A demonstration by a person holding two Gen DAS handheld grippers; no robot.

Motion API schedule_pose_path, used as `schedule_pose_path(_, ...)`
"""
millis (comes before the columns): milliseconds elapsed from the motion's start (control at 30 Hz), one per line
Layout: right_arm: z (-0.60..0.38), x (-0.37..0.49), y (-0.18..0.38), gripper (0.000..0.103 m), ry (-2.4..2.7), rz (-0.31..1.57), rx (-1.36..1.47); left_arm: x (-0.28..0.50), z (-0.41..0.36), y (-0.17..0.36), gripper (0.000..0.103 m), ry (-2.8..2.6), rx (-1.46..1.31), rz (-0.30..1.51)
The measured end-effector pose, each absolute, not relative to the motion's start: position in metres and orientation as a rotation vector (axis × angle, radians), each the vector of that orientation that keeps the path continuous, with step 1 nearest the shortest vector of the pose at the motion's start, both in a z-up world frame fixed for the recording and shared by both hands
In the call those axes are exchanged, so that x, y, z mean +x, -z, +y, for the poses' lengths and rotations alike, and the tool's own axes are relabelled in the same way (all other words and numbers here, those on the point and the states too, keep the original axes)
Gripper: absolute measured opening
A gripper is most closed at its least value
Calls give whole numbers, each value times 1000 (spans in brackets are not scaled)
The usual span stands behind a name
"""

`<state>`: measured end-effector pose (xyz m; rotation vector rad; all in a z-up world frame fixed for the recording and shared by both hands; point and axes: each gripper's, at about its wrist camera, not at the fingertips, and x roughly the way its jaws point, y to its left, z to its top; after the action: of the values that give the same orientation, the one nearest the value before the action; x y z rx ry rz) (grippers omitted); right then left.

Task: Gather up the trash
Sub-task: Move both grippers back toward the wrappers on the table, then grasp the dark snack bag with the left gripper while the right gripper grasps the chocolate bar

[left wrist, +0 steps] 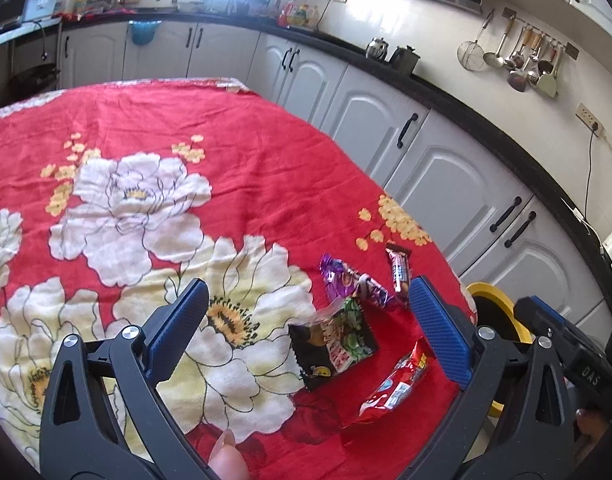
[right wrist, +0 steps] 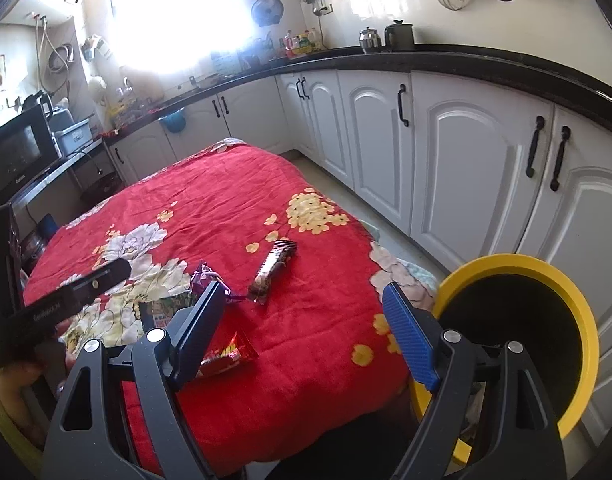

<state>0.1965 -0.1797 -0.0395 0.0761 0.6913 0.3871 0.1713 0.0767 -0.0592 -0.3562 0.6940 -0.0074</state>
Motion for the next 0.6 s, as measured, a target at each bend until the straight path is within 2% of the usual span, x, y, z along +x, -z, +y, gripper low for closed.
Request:
schedule_pose_path(333,-157,226,54,78,-397,747,70,180,74,80,92,64,-395,757)
schedule_pose_path(467,-147,242,65,75,-398,780,59,182,71,87,83,90,-407,780)
schedule_pose_path(600,-139,259,78,65,-405,831,66,185,70,94,71,108,-415,807)
